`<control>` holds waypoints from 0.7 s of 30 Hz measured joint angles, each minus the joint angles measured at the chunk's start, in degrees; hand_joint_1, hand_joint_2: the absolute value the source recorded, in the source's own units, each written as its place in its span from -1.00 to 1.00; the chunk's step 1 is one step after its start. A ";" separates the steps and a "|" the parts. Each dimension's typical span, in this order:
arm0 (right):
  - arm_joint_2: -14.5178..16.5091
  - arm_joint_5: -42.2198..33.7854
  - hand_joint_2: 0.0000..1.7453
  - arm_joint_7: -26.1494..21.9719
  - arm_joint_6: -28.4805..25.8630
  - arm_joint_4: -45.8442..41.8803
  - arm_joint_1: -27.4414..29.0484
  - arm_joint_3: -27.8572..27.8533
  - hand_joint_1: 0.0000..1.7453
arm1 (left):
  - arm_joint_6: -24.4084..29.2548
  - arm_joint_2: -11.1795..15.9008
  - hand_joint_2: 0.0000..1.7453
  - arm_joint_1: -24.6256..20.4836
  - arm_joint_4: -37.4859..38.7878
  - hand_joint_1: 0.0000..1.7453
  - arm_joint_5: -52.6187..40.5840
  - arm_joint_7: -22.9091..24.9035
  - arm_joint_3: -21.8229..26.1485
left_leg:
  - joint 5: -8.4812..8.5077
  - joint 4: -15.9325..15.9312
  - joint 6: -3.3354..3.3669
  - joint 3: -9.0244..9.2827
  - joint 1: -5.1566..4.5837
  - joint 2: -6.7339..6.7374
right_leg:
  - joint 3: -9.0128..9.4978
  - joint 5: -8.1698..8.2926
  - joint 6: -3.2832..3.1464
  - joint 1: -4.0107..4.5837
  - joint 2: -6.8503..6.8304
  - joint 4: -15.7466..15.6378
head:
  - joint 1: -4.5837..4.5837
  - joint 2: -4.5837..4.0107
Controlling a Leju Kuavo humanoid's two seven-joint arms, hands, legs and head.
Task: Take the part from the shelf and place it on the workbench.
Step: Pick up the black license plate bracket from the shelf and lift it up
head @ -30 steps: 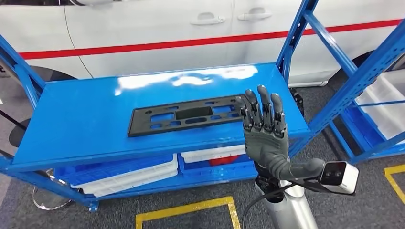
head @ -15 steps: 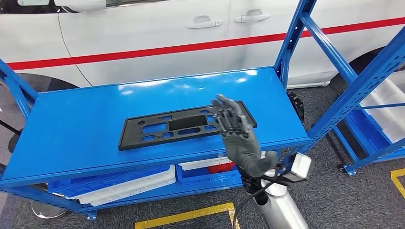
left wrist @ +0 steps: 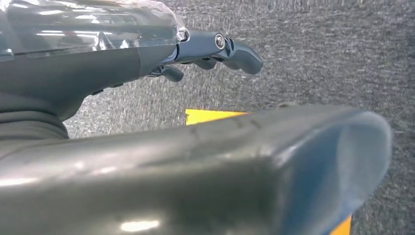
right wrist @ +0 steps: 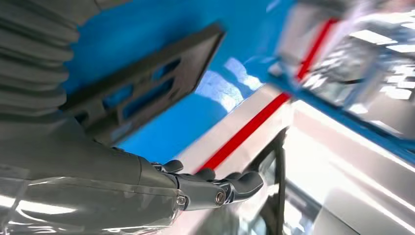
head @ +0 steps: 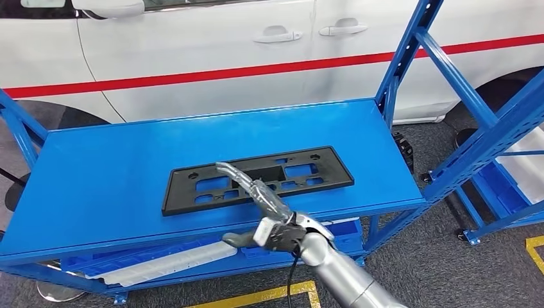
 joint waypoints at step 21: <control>3.81 46.76 1.00 22.12 -36.43 23.42 -9.63 11.83 -1.00 | 0.09 -0.22 -1.00 -0.17 0.06 -1.00 0.01 -0.73 -1.42 | -8.23 16.86 -2.52 -6.58 0.23 -0.02 | -2.45 3.62 -2.12 -0.11 -0.20 -1.01 | -0.01 0.00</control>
